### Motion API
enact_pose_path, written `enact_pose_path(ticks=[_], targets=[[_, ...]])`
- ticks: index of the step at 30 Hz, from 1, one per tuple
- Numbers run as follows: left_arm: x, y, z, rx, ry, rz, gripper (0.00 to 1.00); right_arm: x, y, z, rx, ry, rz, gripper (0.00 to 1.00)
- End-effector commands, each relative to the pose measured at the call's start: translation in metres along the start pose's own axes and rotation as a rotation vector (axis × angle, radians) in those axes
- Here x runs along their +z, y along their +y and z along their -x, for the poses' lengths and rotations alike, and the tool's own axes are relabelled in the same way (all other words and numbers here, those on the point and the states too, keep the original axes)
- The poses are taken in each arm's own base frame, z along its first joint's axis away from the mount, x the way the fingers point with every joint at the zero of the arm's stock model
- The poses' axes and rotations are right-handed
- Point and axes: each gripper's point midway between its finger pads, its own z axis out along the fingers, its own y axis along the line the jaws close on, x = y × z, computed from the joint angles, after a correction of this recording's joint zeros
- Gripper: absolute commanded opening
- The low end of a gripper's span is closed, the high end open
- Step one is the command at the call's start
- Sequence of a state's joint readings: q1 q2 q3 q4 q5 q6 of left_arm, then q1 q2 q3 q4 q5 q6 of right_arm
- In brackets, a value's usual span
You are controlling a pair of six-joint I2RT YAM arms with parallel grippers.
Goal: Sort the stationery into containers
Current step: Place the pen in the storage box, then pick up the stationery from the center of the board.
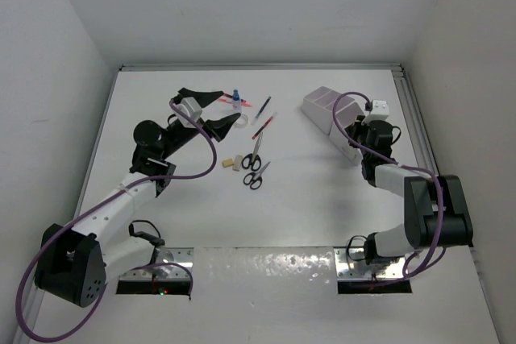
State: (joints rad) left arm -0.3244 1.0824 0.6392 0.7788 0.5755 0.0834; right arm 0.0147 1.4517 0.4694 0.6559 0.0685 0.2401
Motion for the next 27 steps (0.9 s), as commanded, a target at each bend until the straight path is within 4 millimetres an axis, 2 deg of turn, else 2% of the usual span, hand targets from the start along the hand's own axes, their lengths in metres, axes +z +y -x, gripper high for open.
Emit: enact_pose_path(ticks=[1,3,7,14,22,24,27], targets=[[0.0,0.008,0.013,0.047,-0.036,0.019,0.68,0.0,0.014,0.013,0.041,-0.036,0.058,0.24],[0.001,0.009,0.014,0.053,-0.04,0.021,0.68,-0.001,0.014,0.014,0.045,-0.024,0.054,0.37],[0.0,0.01,0.016,0.066,-0.048,0.026,0.68,-0.005,0.012,0.02,0.047,-0.012,0.041,0.46],[0.001,0.012,0.02,0.092,-0.065,0.035,0.68,-0.015,0.015,0.046,0.05,-0.039,0.054,0.57],[0.002,0.015,0.016,0.058,-0.057,0.057,0.69,-0.04,0.027,0.112,0.021,-0.113,0.105,0.63],[0.004,0.022,0.009,0.009,-0.032,0.102,0.69,-0.044,0.033,0.125,0.022,-0.133,0.134,0.64],[0.004,0.039,-0.018,-0.108,0.084,0.198,0.68,-0.06,0.048,0.145,0.035,-0.113,0.184,0.61]])
